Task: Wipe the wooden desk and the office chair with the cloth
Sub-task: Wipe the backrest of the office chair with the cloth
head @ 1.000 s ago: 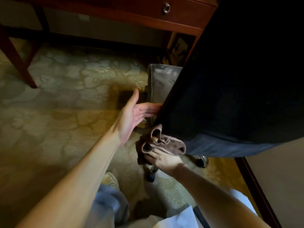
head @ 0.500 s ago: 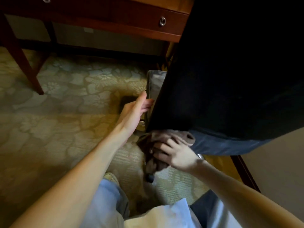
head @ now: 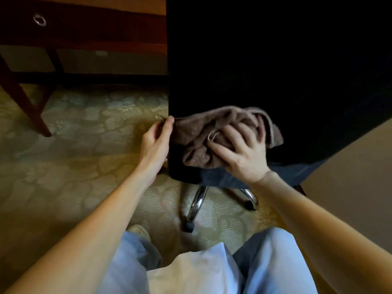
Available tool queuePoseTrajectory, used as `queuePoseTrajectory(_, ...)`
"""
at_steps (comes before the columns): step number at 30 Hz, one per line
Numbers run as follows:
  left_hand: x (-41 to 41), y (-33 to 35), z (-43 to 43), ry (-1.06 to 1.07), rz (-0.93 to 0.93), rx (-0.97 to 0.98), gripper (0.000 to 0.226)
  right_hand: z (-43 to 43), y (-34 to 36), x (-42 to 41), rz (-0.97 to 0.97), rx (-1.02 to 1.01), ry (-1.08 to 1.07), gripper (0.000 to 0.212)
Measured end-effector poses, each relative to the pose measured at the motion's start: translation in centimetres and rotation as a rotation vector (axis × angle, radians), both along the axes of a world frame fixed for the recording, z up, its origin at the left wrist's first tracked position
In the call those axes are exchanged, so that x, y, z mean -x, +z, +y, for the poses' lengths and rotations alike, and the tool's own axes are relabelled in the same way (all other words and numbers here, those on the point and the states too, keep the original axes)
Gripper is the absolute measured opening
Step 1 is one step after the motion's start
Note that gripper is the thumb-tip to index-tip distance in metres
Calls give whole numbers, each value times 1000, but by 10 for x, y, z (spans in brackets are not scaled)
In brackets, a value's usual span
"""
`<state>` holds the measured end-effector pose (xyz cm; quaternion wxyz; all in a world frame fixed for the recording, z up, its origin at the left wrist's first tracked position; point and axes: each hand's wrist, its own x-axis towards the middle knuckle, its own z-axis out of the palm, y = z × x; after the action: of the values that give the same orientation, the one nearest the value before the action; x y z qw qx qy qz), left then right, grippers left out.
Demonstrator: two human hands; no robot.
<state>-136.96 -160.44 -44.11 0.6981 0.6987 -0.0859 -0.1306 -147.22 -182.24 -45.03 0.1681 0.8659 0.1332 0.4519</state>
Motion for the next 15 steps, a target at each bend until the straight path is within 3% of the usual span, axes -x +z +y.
queuePoseTrajectory(5,-14,-11,-6,56,-34,27,32,6,-75,-7,127,-82,35,16)
queuePoseTrajectory(12,-35,-17,-10,115,-85,29,34,7,-178,-9,463,-42,83,33)
queuePoseTrajectory(15,-39,-15,-9,110,-93,47,52,8,-197,-10,520,64,79,41)
